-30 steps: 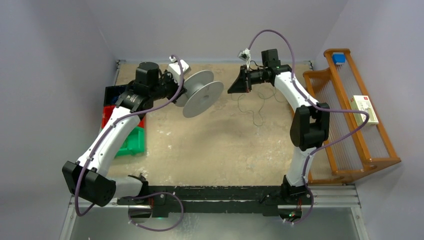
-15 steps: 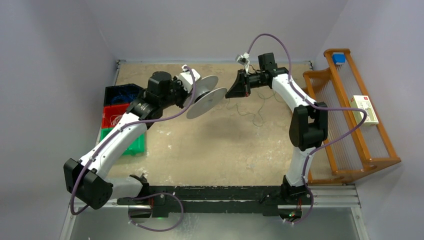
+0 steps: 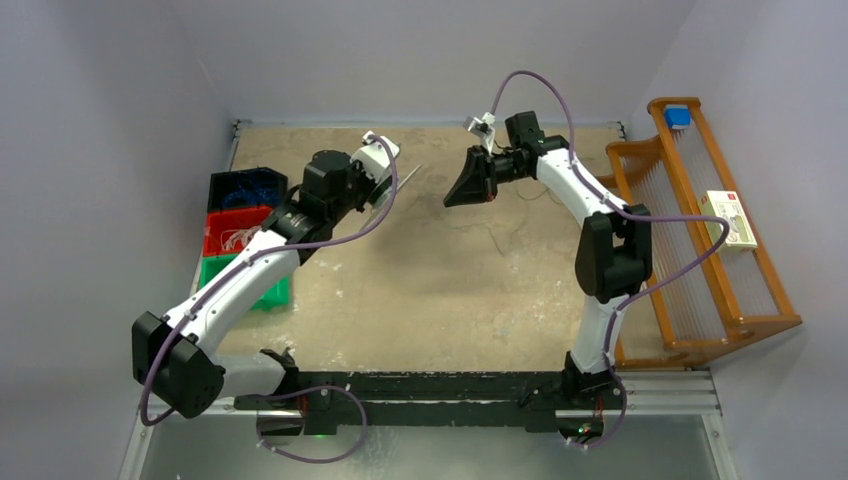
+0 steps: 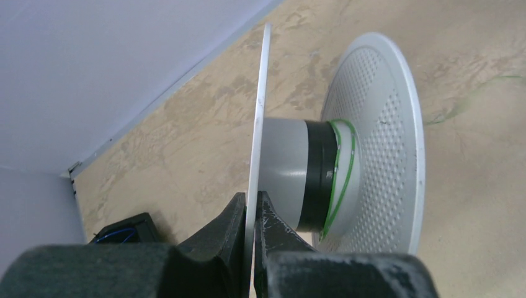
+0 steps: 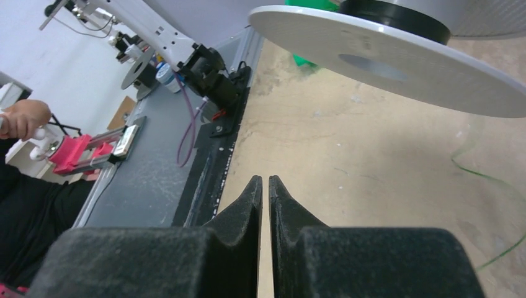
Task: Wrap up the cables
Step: Wrap the cable around the cable reel.
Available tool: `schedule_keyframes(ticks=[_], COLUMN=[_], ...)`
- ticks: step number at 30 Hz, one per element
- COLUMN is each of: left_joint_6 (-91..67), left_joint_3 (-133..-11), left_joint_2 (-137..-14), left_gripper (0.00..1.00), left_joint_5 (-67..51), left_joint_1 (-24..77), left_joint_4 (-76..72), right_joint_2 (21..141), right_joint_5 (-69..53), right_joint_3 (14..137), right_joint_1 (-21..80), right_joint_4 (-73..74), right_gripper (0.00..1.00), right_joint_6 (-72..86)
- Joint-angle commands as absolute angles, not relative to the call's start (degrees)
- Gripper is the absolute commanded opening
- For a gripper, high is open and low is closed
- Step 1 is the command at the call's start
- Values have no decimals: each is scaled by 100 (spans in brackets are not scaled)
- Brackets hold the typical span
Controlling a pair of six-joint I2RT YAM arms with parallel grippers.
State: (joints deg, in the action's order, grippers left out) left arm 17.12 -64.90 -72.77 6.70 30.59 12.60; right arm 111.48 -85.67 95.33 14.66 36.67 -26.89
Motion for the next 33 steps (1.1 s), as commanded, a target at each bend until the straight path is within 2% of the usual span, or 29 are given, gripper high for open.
schedule_keyframes(ticks=[1, 5, 8, 13, 17, 20, 24, 29, 33], left_joint_6=[1488, 1373, 1321, 1118, 879, 733, 543, 238, 47], left_joint_3=[-6525, -6726, -6878, -7438, -8023, -8451, -8841, -9334, -9688], left_joint_2=[-7234, -7336, -7320, -7329, -7385, -7461, -7526, -7713, -7848], left_gripper=[0, 0, 0, 0, 0, 0, 0, 0, 0], left_joint_5=[1302, 1276, 1244, 1035, 729, 611, 457, 82, -323], left_joint_1=[3108, 3118, 3120, 3120, 3120, 3119, 3112, 3109, 3095], left_joint_4=[430, 632, 743, 1136, 1503, 1746, 1900, 2065, 2150], right_joint_2=[11155, 11482, 11465, 11690, 11729, 11254, 10337, 9033, 8947], right_joint_5=[-9521, -9127, -8904, -8430, -7394, -5713, -5550, -5410, -5152], right_joint_3=[9782, 10310, 10252, 10311, 10069, 9470, 8488, 6751, 6418], right_joint_1=[1545, 1544, 1540, 1588, 1723, 1916, 1998, 2251, 2687], right_joint_4=[4208, 5896, 5989, 5906, 4469, 2950, 1550, -863, -868], right_gripper=[12, 22, 29, 33, 34, 35, 43, 67, 72], right_joint_6=[-3225, -4927, -5378, -5529, -3760, -2190, -2256, -2706, -3659])
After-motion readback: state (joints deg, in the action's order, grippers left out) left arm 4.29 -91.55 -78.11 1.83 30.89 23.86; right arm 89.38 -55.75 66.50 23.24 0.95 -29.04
